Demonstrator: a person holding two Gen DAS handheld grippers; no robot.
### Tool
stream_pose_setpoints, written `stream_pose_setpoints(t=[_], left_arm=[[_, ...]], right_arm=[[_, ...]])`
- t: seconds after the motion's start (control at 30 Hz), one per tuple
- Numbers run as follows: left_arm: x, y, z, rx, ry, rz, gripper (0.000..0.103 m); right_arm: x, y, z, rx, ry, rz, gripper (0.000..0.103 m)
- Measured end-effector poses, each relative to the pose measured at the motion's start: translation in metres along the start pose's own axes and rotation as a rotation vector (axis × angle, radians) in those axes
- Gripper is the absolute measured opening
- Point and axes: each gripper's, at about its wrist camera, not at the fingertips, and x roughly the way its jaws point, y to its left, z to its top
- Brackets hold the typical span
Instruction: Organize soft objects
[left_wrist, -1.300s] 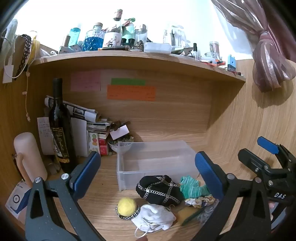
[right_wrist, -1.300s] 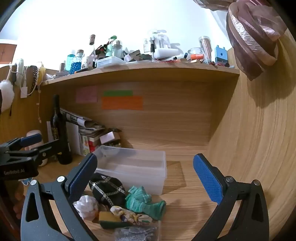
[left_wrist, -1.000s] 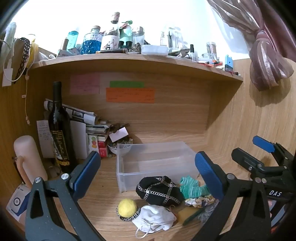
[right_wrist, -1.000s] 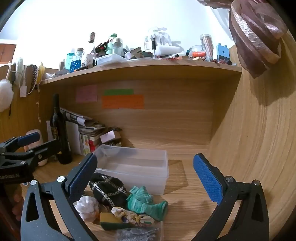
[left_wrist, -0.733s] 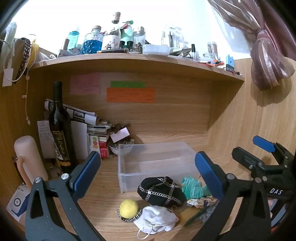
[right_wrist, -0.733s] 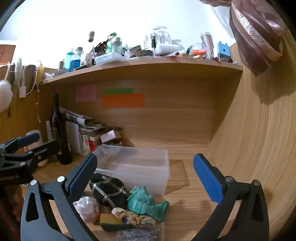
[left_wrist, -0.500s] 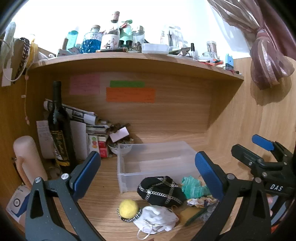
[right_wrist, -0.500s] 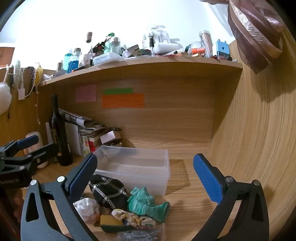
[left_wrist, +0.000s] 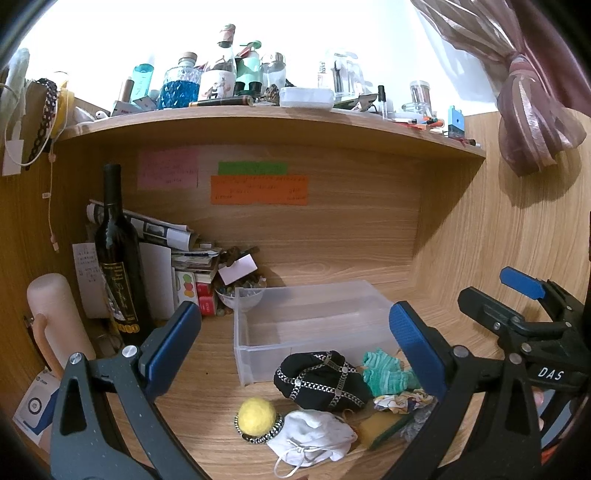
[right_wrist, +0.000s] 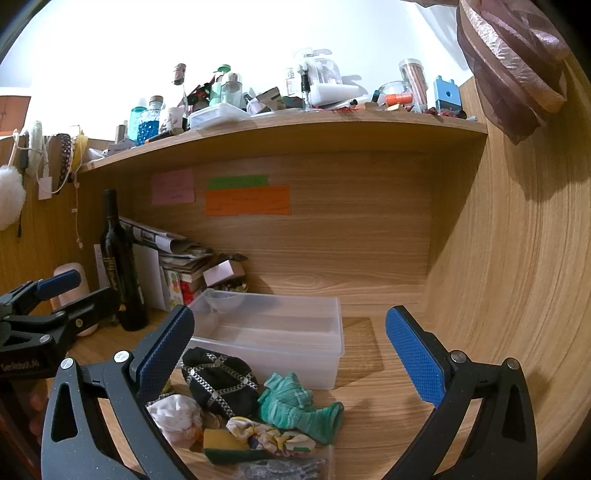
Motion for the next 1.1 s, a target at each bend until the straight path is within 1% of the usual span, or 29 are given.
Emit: stream_pose_setpoints(t=[0.13, 1.1], left_arm=[[0.0012, 0.0000, 0.0006, -0.003, 0.003, -0.009, 0.103], [0.0006, 0.0000, -0.0005, -0.001, -0.004, -0.002, 0.103]], right_arm=[[-0.0004, -0.0006, -0.0009, 0.003, -0.002, 0.002, 0.103], [-0.0024, 0.0038, -0.0001, 0.000, -0.005, 0.007, 0.103]])
